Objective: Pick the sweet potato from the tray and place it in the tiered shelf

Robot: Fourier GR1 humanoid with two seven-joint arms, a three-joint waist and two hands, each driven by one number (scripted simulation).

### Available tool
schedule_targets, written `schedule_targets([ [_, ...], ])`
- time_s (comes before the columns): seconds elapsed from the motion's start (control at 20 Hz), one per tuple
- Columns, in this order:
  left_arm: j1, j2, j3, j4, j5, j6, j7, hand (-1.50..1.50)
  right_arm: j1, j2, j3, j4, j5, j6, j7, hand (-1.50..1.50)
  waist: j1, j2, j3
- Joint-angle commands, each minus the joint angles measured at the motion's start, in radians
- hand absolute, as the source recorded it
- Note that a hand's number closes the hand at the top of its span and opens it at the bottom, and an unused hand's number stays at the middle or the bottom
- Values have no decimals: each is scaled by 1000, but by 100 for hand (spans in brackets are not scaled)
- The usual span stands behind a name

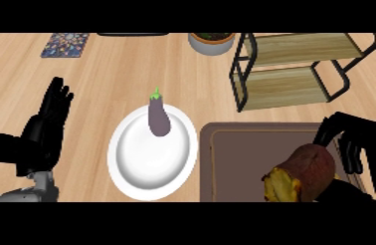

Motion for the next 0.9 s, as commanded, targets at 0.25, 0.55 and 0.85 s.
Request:
schedule_targets([
  [0.25,-20,8,23,-5,13,-36,39,0,-244,-68,-304,37,-159,98,66,150,11,3,1],
  [0.55,-39,-45,-8,38,-38,-8,-5,0,-341,-78,-290,308,-69,-32,-49,150,19,6,1],
  [0.85,-77,-41,25,67,-18,-30,-1,0,-282,-42,-296,459,0,-219,-264,150,15,6,1],
])
